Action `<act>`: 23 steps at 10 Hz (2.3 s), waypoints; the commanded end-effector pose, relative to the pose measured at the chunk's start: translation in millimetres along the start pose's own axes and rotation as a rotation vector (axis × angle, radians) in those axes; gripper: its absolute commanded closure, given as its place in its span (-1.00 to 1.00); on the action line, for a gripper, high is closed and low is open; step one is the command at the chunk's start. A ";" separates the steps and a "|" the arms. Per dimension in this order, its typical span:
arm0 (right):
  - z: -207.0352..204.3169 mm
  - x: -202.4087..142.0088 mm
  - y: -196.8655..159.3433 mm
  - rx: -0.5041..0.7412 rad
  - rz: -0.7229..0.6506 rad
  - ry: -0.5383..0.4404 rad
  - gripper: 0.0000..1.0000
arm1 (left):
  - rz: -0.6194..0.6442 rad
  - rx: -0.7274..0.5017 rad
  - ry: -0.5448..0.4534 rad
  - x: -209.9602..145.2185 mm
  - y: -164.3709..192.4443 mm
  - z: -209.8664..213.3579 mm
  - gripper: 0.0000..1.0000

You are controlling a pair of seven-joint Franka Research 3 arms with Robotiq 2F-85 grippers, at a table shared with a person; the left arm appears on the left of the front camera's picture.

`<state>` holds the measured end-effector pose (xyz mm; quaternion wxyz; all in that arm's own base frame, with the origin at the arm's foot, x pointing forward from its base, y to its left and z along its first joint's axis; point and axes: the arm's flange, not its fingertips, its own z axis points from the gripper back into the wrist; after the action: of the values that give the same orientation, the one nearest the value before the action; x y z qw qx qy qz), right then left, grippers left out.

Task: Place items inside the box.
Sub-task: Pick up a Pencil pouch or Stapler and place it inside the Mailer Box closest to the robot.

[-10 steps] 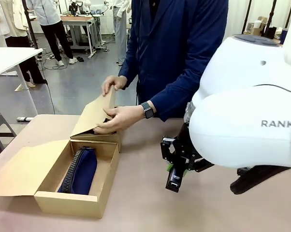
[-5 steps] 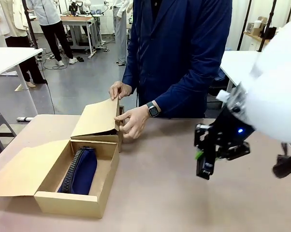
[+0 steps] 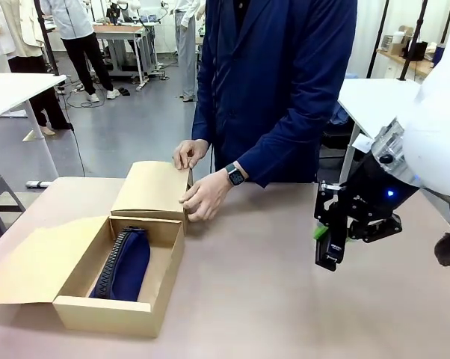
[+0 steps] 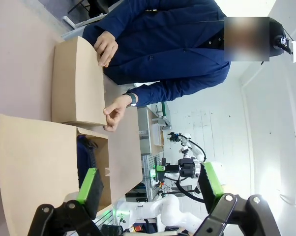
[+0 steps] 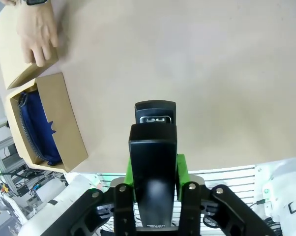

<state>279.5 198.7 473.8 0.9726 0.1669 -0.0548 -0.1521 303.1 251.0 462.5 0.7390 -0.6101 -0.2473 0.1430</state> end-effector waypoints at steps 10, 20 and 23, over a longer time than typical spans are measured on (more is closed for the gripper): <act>-71.6 -56.9 103.7 -0.038 0.154 0.069 0.27 | -0.016 -0.012 0.002 -1.9 -1.5 0.2 -1.00; -164.2 -107.2 305.2 0.036 0.097 0.033 0.27 | -0.016 -0.012 0.002 -1.9 -1.5 0.2 -1.00; -178.6 -88.4 298.6 0.007 0.280 0.079 0.27 | -0.016 -0.012 0.002 -1.9 -1.5 0.2 -1.00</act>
<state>301.1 542.2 394.6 0.9851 0.1645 -0.0404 -0.0299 303.1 251.0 462.4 0.7390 -0.6102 -0.2471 0.1431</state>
